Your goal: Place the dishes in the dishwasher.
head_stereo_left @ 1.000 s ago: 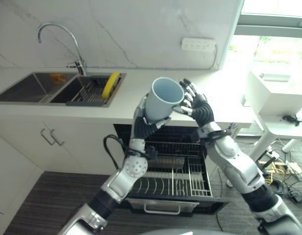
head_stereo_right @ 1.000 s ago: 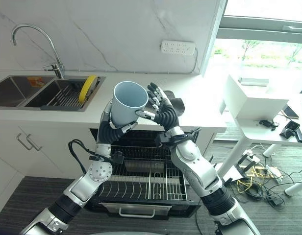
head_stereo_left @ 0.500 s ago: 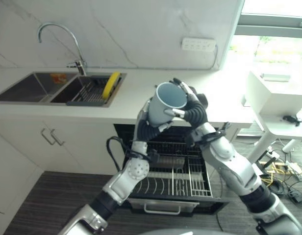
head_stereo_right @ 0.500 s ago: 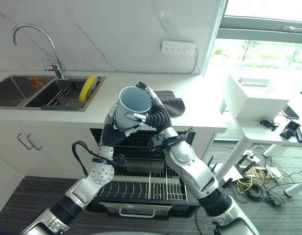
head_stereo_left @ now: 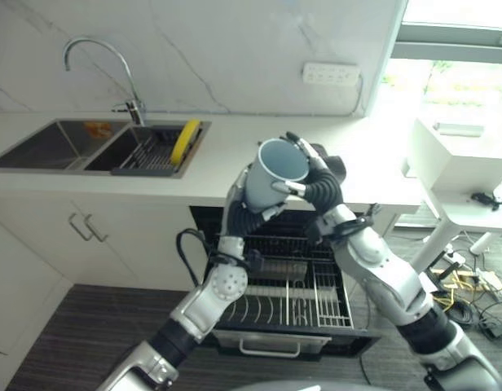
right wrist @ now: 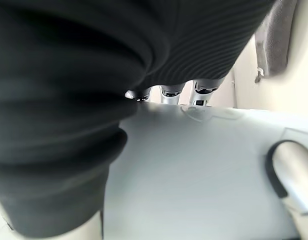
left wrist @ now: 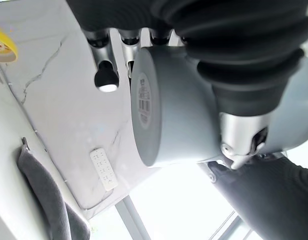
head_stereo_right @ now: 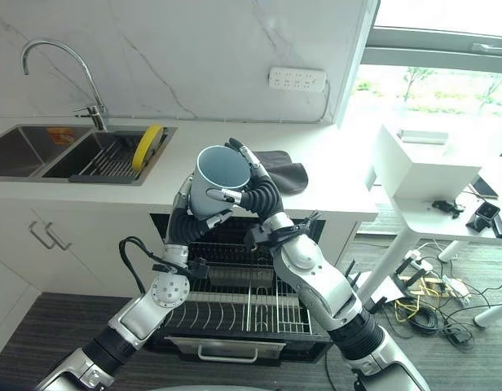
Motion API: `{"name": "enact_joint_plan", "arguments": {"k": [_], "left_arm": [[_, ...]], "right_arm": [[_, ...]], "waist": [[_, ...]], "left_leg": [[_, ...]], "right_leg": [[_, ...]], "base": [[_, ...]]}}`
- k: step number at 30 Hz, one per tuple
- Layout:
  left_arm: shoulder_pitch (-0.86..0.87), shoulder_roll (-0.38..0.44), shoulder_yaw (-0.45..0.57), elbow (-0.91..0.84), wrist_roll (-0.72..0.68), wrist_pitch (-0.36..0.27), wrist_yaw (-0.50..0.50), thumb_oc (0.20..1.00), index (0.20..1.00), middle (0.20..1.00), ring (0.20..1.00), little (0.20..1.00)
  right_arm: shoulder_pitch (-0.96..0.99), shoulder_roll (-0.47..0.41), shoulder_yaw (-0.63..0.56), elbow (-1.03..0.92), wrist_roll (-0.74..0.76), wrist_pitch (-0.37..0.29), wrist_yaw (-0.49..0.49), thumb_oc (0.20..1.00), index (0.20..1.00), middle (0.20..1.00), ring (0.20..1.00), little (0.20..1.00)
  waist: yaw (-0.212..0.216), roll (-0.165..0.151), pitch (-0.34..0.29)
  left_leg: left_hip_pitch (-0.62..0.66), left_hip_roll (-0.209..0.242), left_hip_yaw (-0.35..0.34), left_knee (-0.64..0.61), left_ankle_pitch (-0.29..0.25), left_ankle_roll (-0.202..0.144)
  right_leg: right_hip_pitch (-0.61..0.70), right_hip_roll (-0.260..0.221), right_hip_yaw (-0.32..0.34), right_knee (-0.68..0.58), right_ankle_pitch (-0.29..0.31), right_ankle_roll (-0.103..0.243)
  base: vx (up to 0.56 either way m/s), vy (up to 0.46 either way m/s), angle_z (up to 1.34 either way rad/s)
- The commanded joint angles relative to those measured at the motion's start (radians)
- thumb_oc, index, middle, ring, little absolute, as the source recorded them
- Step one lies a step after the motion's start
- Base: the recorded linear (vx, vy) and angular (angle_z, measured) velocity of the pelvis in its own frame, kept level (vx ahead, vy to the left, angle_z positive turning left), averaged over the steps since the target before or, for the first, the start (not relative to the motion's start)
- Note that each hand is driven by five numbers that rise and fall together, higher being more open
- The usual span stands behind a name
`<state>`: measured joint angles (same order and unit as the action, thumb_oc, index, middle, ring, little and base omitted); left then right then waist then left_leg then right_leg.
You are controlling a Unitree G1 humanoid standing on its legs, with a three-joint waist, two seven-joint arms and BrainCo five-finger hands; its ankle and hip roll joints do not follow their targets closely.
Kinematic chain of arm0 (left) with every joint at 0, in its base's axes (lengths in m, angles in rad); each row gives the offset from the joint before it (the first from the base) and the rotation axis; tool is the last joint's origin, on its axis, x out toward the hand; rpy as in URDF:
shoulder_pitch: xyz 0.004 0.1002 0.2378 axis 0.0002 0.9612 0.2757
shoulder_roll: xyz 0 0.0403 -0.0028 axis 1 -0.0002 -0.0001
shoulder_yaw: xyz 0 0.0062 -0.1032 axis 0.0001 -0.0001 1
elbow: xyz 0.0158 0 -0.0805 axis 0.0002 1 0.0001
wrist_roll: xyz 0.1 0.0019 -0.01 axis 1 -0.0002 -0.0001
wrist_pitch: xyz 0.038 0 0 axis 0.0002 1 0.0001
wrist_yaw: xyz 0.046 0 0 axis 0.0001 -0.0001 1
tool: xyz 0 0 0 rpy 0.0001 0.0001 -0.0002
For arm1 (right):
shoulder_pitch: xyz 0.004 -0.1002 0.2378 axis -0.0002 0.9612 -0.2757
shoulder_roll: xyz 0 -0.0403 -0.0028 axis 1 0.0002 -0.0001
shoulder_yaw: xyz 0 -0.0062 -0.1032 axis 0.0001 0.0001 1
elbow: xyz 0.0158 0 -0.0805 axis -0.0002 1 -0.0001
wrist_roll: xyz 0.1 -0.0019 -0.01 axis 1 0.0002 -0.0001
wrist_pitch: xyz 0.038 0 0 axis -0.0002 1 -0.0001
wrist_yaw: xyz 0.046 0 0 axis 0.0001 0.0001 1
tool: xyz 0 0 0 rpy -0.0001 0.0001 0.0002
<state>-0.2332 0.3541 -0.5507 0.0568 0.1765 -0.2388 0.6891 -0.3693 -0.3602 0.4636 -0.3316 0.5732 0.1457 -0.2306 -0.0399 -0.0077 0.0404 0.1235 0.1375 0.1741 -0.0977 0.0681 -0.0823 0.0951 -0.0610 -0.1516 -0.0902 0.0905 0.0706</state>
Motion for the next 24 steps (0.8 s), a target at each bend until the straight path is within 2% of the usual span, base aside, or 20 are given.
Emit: {"name": "enact_joint_plan", "arguments": {"k": [1, 13, 24], "left_arm": [[-0.094, 0.002, -0.021, 0.016, 0.011, -0.075, 0.036, 0.200, 0.200, 0.200, 0.200, 0.200], [-0.108, -0.003, 0.000, -0.012, 0.005, -0.073, 0.059, 0.200, 0.200, 0.200, 0.200, 0.200], [-0.109, -0.002, 0.007, -0.035, 0.005, -0.070, 0.050, 0.200, 0.200, 0.200, 0.200, 0.200]], "right_arm": [[-0.114, 0.059, -0.009, -0.037, 0.059, -0.043, 0.010, 1.000, 1.000, 1.000, 1.000, 1.000], [-0.097, 0.062, -0.017, -0.032, 0.081, -0.027, 0.009, 1.000, 1.000, 1.000, 1.000, 1.000], [-0.091, 0.062, -0.010, -0.024, 0.042, -0.007, 0.009, 1.000, 1.000, 1.000, 1.000, 1.000]], "waist": [[0.011, -0.049, 0.018], [0.006, -0.052, 0.019], [0.008, -0.056, 0.018]], "left_leg": [[0.040, -0.028, 0.013, 0.010, -0.116, 0.037], [0.041, -0.030, 0.014, 0.010, -0.115, 0.040], [0.039, -0.032, 0.013, 0.010, -0.115, 0.043]], "right_leg": [[0.053, -0.043, 0.010, 0.003, -0.072, 0.059], [0.053, -0.043, 0.015, 0.003, -0.069, 0.059], [0.051, -0.043, 0.015, 0.003, -0.068, 0.058]], "base": [[0.00, 0.000, 0.00], [0.00, 0.000, 0.00], [0.00, 0.000, 0.00]]}}
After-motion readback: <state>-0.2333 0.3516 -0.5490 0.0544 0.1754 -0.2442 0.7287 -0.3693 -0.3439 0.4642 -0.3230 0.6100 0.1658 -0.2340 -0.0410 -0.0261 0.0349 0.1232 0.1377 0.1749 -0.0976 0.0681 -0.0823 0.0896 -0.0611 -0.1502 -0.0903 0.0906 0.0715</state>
